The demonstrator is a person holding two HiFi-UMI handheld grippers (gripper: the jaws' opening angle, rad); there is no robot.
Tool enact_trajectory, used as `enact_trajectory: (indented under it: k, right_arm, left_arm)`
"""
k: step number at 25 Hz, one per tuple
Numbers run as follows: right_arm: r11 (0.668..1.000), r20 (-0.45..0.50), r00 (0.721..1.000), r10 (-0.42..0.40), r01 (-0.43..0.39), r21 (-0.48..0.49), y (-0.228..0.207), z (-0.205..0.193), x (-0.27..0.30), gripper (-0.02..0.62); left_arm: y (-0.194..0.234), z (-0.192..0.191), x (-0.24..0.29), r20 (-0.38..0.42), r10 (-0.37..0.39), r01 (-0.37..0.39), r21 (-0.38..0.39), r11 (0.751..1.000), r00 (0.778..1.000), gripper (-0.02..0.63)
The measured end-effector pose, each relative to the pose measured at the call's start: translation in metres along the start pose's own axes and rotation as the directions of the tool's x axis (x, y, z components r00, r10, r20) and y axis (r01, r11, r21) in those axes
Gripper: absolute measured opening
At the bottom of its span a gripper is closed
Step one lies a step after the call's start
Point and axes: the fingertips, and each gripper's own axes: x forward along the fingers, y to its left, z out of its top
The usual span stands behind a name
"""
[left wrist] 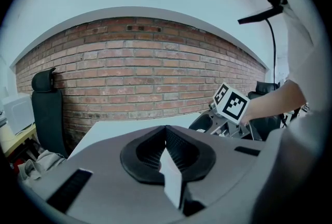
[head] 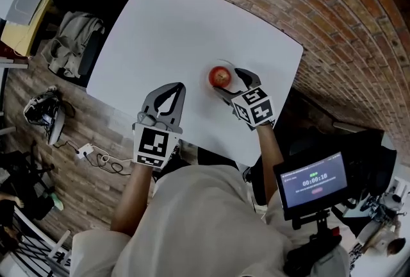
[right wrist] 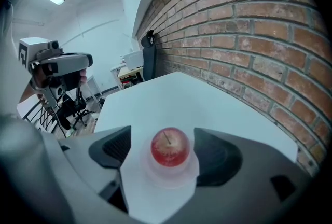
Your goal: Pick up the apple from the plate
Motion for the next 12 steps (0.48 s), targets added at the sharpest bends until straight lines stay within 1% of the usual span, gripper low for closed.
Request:
enact_trajectory:
  k: [6,9,12]
  right_arm:
    - [0.999,-0.035,0.999,0.003,-0.004,-0.032,0.003,-0.004,0.014,0.371]
    - [0.999,-0.05,0.999,0.012,-0.014,-0.032,0.004,-0.007,0.02,0.371]
    - [0.999,-0.063,0.998,0.02,-0.022,-0.029,0.002,-0.009,0.025,0.386]
  left_arm:
    - [0.002,-0.006,0.003,-0.007,-0.004,0.004,-0.01,1.0,1.0,0.006]
    - [0.004,-0.009,0.004,-0.012,-0.004,0.004,-0.015,1.0,1.0,0.006]
    - [0.008,-0.012,0.006,-0.019,-0.002,0.002,-0.023,1.0,1.0,0.006]
